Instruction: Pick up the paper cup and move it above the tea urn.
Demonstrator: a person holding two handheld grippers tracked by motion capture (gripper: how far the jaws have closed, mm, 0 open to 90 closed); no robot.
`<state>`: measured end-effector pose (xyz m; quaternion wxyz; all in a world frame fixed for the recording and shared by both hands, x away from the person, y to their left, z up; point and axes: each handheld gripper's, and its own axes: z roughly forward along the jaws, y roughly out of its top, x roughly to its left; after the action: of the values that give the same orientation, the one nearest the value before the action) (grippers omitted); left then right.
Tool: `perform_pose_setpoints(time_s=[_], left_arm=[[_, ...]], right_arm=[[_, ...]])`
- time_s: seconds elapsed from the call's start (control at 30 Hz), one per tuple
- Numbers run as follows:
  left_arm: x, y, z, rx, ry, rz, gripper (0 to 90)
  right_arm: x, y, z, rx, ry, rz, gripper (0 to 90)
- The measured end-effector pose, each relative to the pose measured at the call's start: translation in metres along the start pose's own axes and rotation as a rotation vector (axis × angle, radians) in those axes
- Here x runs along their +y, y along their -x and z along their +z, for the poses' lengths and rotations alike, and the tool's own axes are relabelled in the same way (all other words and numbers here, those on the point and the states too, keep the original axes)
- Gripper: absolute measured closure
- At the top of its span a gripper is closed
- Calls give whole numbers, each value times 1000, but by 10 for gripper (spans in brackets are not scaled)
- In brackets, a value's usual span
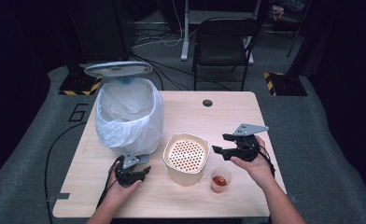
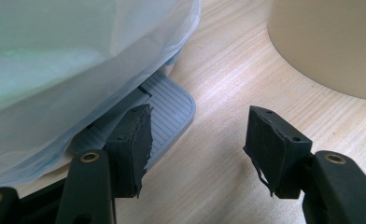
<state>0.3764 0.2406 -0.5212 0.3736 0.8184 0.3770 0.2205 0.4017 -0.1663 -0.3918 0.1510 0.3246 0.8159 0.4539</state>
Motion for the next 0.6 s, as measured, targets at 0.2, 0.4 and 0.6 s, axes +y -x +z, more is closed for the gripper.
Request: perform_pose_setpoints(time_s=[0.2,0.4,0.6], left_arm=[[0,0,0,5,-3,4,408],[0,0,0,6,-3,7,408],[0,0,0,6,-3,8,409]], right_arm=[[-14,-3,-4,-1,10,4,294],[-29,-11,-4,20,12,-14,246],[-45,-19,-3,37,10,-9,225]])
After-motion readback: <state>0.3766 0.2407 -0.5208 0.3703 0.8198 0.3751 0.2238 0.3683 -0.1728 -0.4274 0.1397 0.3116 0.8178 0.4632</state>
